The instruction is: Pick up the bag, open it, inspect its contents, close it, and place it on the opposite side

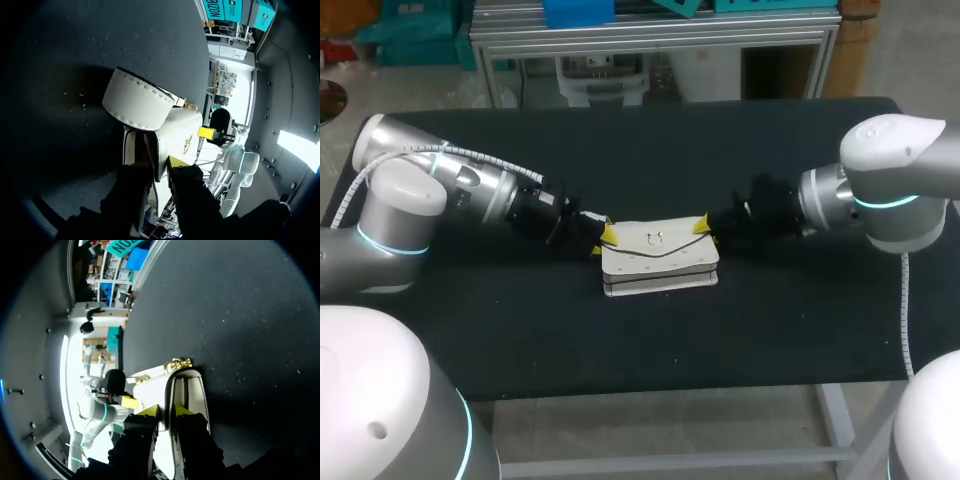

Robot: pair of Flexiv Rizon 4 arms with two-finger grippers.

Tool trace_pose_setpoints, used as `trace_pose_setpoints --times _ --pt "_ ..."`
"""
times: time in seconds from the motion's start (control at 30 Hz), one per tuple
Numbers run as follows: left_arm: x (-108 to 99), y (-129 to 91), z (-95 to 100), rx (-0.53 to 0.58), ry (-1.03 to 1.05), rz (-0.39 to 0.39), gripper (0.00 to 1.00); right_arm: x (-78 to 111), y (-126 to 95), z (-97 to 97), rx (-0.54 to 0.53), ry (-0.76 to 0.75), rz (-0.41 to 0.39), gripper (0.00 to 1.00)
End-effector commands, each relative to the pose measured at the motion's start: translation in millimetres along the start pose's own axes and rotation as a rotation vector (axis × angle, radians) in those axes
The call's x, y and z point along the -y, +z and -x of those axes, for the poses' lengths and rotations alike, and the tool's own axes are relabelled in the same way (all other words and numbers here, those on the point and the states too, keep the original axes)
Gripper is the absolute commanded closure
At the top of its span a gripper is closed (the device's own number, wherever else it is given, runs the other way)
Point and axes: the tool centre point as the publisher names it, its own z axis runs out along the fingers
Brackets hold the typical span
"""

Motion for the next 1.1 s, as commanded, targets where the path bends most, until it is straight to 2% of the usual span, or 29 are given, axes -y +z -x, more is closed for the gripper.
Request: trace_pose_setpoints --times 0.03,0.1,0.13,0.17,0.2,0.23,0.33,0.5,0.6,0.77,0.8,0.83,0.87,0.9,1.0,1.03,1.07,1.1 --pt "-2.2 9.8 -1.1 0.007 0.010 -0.019 1.00 2.8 5.9 -2.6 -0.018 -0.018 -0.003 1.00" --pt "-5.3 7.7 -4.3 0.013 0.027 -0.037 0.99 3.4 3.9 -6.0 -0.019 -0.045 -0.006 1.00" --pt "-6.9 6.9 -5.9 0.018 0.034 -0.047 0.69 4.0 2.9 -8.3 -0.018 -0.060 -0.016 0.97" --pt "-8.4 6.2 -7.5 0.021 0.040 -0.056 0.44 4.7 2.6 -10.4 -0.013 -0.070 -0.025 0.61" --pt "-10.0 5.2 -9.2 0.018 0.047 -0.057 0.18 5.3 1.9 -12.0 -0.011 -0.080 -0.020 0.09" --pt "-11.2 4.3 -10.5 0.018 0.053 -0.065 0.07 5.8 0.6 -13.6 -0.015 -0.084 -0.017 0.00" --pt "-14.6 1.3 -13.3 0.008 0.066 -0.079 0.05 7.0 -2.7 -16.0 -0.025 -0.090 -0.005 0.00" --pt "-15.8 -0.7 -14.1 -0.012 0.072 -0.088 0.12 8.2 -4.5 -16.7 -0.042 -0.085 0.013 0.00" --pt "-15.6 -0.1 -13.7 -0.028 0.069 -0.083 0.21 8.3 -3.1 -16.7 -0.048 -0.079 0.016 0.00" --pt "-10.1 4.9 -6.6 -0.044 0.043 -0.080 0.27 8.1 5.1 -10.4 -0.047 -0.056 0.013 0.00" --pt "-8.5 5.8 -4.9 -0.046 0.037 -0.078 0.32 8.0 6.0 -8.7 -0.050 -0.048 0.015 0.01" --pt "-7.1 6.7 -3.4 -0.047 0.032 -0.081 0.34 7.5 6.6 -7.2 -0.050 -0.045 0.016 0.05" --pt "-5.4 7.8 -1.8 -0.047 0.022 -0.083 0.41 7.2 7.3 -6.1 -0.049 -0.042 0.016 0.10" --pt "-3.8 8.5 -0.7 -0.049 0.017 -0.077 0.52 7.0 8.0 -5.2 -0.050 -0.037 0.017 0.13" --pt "-0.6 9.8 0.7 -0.050 0.010 -0.078 0.54 6.2 9.4 -4.3 -0.051 -0.030 0.019 0.23" --pt "0.1 9.9 0.5 -0.051 0.009 -0.079 0.55 5.6 9.4 -4.6 -0.053 -0.029 0.021 0.29" --pt "0.7 9.8 -0.2 -0.051 0.008 -0.079 0.56 4.8 8.7 -5.5 -0.055 -0.029 0.031 0.51" --pt "0.9 9.6 -1.0 -0.053 0.008 -0.081 0.58 4.0 7.6 -7.0 -0.059 -0.030 0.034 0.56"
